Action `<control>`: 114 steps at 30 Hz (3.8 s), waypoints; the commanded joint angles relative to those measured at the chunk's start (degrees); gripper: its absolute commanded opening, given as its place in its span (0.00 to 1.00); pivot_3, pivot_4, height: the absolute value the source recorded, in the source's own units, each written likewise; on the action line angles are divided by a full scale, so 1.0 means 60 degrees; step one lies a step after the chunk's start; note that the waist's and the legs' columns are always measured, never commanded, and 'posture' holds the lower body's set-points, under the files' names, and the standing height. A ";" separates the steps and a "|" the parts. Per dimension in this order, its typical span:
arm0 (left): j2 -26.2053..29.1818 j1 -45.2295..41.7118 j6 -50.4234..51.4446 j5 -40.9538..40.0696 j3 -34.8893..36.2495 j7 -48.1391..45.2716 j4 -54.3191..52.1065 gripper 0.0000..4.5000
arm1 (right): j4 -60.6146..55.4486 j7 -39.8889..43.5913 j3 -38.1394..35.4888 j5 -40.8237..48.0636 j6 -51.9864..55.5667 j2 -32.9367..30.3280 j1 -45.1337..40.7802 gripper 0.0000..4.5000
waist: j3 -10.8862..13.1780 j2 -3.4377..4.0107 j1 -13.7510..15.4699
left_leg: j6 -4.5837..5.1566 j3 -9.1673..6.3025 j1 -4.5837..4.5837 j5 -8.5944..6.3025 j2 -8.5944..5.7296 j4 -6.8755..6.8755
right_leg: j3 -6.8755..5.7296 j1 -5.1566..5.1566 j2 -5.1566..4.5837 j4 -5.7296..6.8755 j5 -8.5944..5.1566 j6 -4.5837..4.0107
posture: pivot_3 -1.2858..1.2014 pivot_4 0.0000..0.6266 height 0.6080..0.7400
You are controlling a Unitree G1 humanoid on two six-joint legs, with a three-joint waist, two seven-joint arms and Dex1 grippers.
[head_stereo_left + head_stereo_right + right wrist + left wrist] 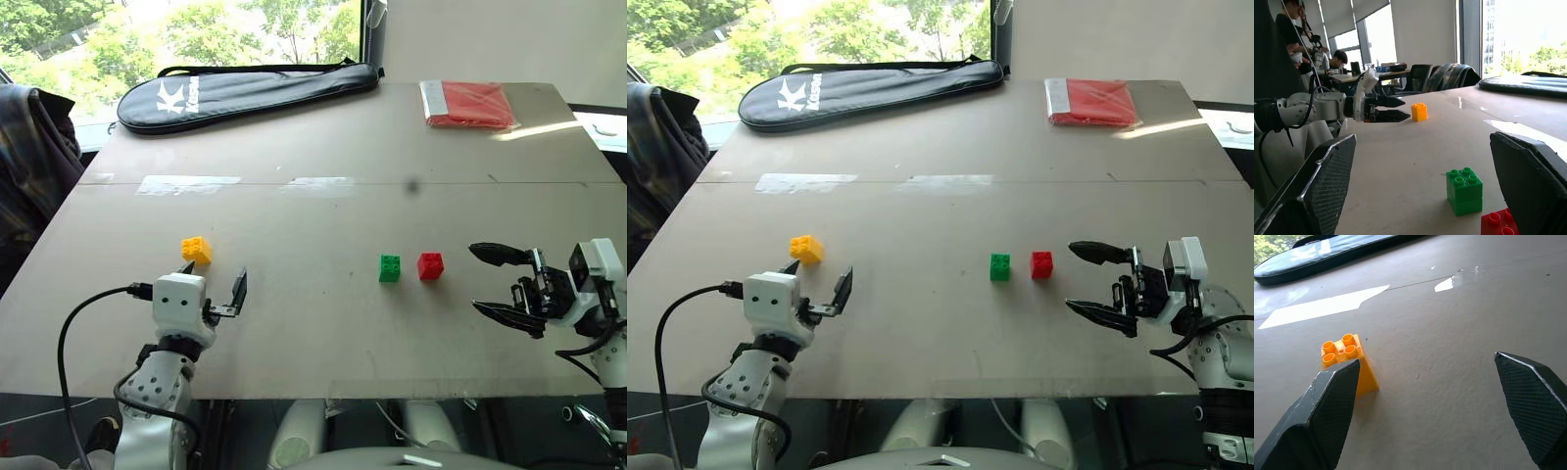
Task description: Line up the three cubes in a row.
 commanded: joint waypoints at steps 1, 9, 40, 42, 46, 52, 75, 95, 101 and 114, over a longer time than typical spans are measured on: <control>0.0092 -0.0052 -0.0382 0.0032 0.0447 0.0402 0.0261 0.99 | 0.0042 0.0350 -0.0447 0.0074 -0.0360 -0.0078 0.0106 1.00 | 0.0000 0.0000 -0.0008 | 0.0000 0.0001 0.0000 0.0000 0.0000 0.0000 | 0.0000 0.0000 -0.0001 0.0000 0.0000 0.0000 | 0.52 0.24 1.00; 0.0406 -0.1323 -0.0406 0.0432 0.0702 0.1380 0.2073 0.99 | 0.0070 0.0165 -0.0549 -0.0045 -0.0649 -0.0032 0.0181 1.00 | -0.0002 0.0003 -0.0002 | -0.0001 0.0002 0.0003 0.0001 -0.0001 -0.0002 | -0.0005 0.0000 -0.0004 0.0001 0.0000 -0.0001 | 0.52 0.24 1.00; 0.1909 -0.3871 -0.1336 -0.2332 -0.1258 -0.4375 0.4835 0.29 | -0.1018 -0.1063 -0.0557 -0.0011 -0.0410 0.0001 0.0300 1.00 | -0.0040 0.0065 0.0005 | -0.0015 -0.0016 -0.0005 0.0009 -0.0028 -0.0002 | -0.0023 0.0000 -0.0023 0.0006 0.0004 -0.0004 | 0.52 0.24 1.00; 0.2485 -0.4372 -0.1441 -0.2805 -0.2062 -0.6753 0.5173 0.29 | -0.0938 -0.1025 -0.0532 -0.0058 -0.0433 0.0003 0.0260 1.00 | -0.0038 0.0063 -0.0018 | -0.0022 -0.0017 -0.0008 0.0013 -0.0026 -0.0003 | -0.0025 -0.0003 -0.0014 0.0004 0.0003 -0.0006 | 0.52 0.24 1.00; 0.3000 -0.5897 -0.2427 -0.2258 -0.3193 -0.9090 0.7023 0.29 | -0.0923 -0.1068 -0.0523 -0.0064 -0.0423 0.0067 0.0198 1.00 | -0.0038 0.0065 -0.0065 | -0.0024 -0.0006 -0.0001 0.0014 -0.0026 -0.0007 | -0.0015 -0.0002 -0.0008 0.0000 0.0003 -0.0006 | 0.52 0.24 1.00; 0.2265 -0.9114 -0.4810 -0.1584 -0.4075 -1.1421 1.1148 0.29 | -0.1204 -0.1185 -0.0661 -0.0067 -0.0537 0.0181 0.0564 1.00 | -0.0030 0.0050 -0.0057 | -0.0009 -0.0012 -0.0012 0.0007 -0.0048 0.0000 | -0.0029 -0.0003 0.0008 -0.0001 0.0005 -0.0004 | 0.52 0.24 1.00; 0.1496 -1.1315 -0.6428 -0.0429 -0.4521 -1.2163 1.5092 0.29 | -0.1237 -0.1146 -0.1021 -0.0157 -0.1139 0.0218 0.1674 1.00 | -0.0002 0.0001 -0.0289 | 0.0015 -0.0011 -0.0007 -0.0006 -0.0050 0.0013 | -0.0021 -0.0007 0.0013 0.0030 0.0003 0.0003 | 0.52 0.24 1.00; 0.1660 -1.0818 -0.5800 -0.0356 -0.4240 -1.2636 1.4579 0.29 | -0.0510 -0.0601 -0.1027 -0.0238 -0.1275 0.0232 0.1264 1.00 | -0.0003 0.0003 -0.0303 | 0.0013 -0.0009 -0.0003 -0.0005 -0.0041 0.0013 | -0.0015 -0.0009 0.0023 0.0032 0.0003 0.0002 | 0.52 0.24 1.00; 0.1665 -1.0802 -0.5585 -0.0160 -0.4334 -1.2375 1.4517 0.40 | -0.0376 -0.0524 -0.0987 -0.0276 -0.1369 0.0276 0.1240 1.00 | -0.0003 0.0003 -0.0303 | 0.0013 -0.0009 -0.0003 -0.0005 -0.0041 0.0013 | -0.0015 -0.0009 0.0023 0.0032 0.0003 0.0002 | 0.52 0.24 1.00; 0.1746 -1.0521 -0.5815 0.0000 -0.4288 -1.2119 1.4230 0.98 | -0.0163 -0.0382 -0.0927 -0.0339 -0.1511 0.0298 0.1192 1.00 | -0.0006 0.0007 -0.0268 | 0.0012 -0.0013 0.0005 -0.0004 -0.0041 0.0019 | -0.0014 0.0002 0.0022 0.0036 0.0004 0.0002 | 0.52 0.24 1.00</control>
